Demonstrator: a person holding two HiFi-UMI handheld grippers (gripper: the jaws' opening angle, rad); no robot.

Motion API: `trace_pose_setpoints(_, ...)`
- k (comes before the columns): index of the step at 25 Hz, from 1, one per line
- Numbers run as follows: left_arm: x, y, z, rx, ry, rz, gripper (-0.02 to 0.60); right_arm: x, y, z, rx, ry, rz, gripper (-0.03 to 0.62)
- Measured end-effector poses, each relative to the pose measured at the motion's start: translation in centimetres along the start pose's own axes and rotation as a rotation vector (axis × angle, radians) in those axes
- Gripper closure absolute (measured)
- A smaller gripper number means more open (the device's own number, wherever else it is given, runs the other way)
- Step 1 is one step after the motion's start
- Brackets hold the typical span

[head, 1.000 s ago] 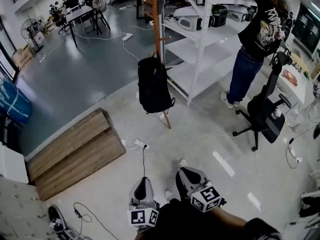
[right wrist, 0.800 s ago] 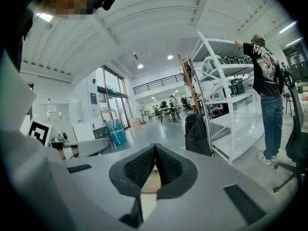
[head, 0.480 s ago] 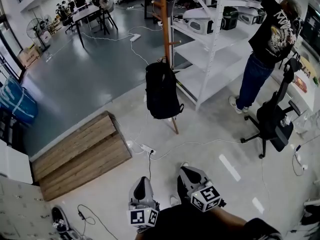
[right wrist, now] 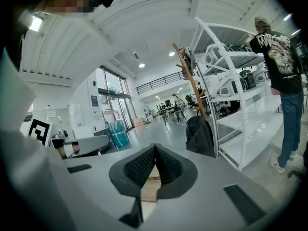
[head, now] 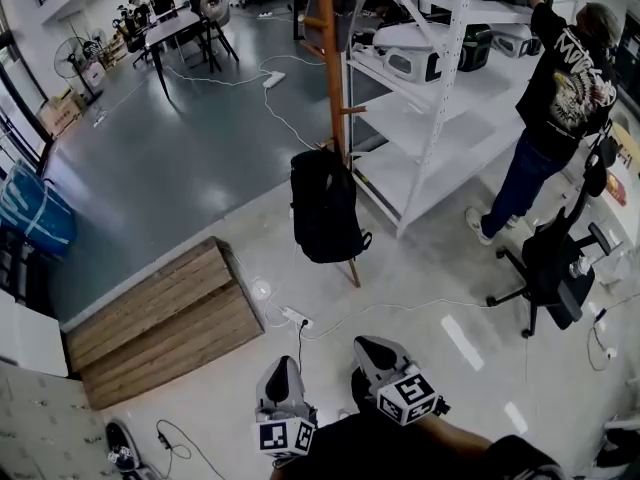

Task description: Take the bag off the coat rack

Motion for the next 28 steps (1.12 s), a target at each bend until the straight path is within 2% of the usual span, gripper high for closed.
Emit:
trace_pose_setpoints(9, -11.1, 0.5, -1.9, -0.028, 0.004, 0.019, 0.563, -6.0, 4.3, -8.8, -0.009, 0.022, -0.001, 0.582)
trace_pose_setpoints(15, -16.4, 1.1, -3.1, -0.034, 0.007, 0.007, 0.564, -8.3, 6.8, -13.9, -0.015, 0.008, -0.032, 0.582)
trace_pose_setpoints(28, -22.9, 0.2, -1.3, -0.026, 0.003, 0.043, 0.564, -12.5, 8.1, -18.1, -0.039, -0.040, -0.044, 0.582)
Point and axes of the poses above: the fingertips, and each gripper's own axes: x backward along the fingers, z to its left, y out of its top, the point moved 3 cm from there along x, backward along the fingers, and after that the axes turned 5 degrees about -z, right-handed, at the moved point
